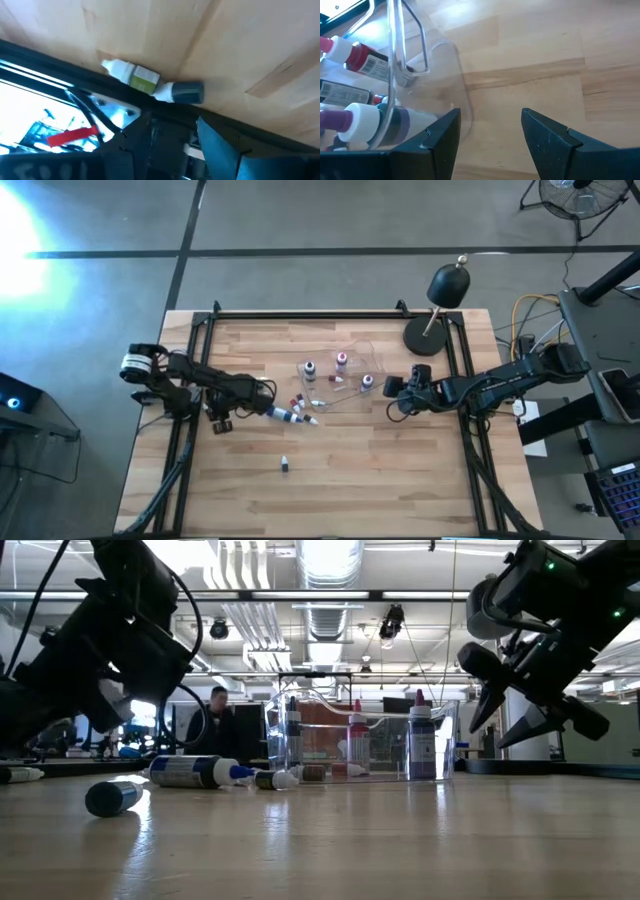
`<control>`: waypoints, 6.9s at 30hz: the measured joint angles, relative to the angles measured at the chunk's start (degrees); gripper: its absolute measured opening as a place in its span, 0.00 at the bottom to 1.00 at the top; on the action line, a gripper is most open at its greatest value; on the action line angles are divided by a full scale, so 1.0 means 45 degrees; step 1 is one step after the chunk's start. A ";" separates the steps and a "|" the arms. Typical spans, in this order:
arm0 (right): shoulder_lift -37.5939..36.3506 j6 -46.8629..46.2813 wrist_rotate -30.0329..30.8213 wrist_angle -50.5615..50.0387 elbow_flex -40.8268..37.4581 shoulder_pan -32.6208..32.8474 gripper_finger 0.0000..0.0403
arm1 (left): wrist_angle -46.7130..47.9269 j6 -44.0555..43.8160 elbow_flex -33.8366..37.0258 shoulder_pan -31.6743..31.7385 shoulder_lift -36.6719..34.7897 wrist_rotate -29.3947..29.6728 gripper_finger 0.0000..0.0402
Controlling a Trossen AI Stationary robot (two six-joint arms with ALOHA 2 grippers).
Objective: Pick & Place food coloring
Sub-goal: Put the bottom small purple food coloring bottle into the transparent container, then put the top left small green food coloring bottle into the transparent container
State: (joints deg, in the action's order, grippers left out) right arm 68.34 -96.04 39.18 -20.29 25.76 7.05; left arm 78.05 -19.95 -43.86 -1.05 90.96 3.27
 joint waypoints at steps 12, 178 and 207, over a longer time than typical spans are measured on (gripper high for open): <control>0.0003 -0.0577 -0.0010 0.0022 -0.0220 0.0004 0.50 | -0.2197 -0.6261 -0.0464 -0.0113 -0.0462 -0.0968 0.34; -0.5353 1.1680 -0.1158 -0.5228 0.1306 -0.2294 0.50 | -1.6038 -1.1775 -0.4245 -0.0044 -0.0492 0.8049 0.18; -0.5304 1.1149 -0.1331 -0.5708 0.1300 -0.2299 0.50 | 0.2696 -1.3998 -0.9582 0.0569 -0.0793 0.5057 0.43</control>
State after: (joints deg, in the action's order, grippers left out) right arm 44.47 -45.87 33.19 -45.98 31.62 -3.29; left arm 90.18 -82.95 -86.97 1.51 87.40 26.03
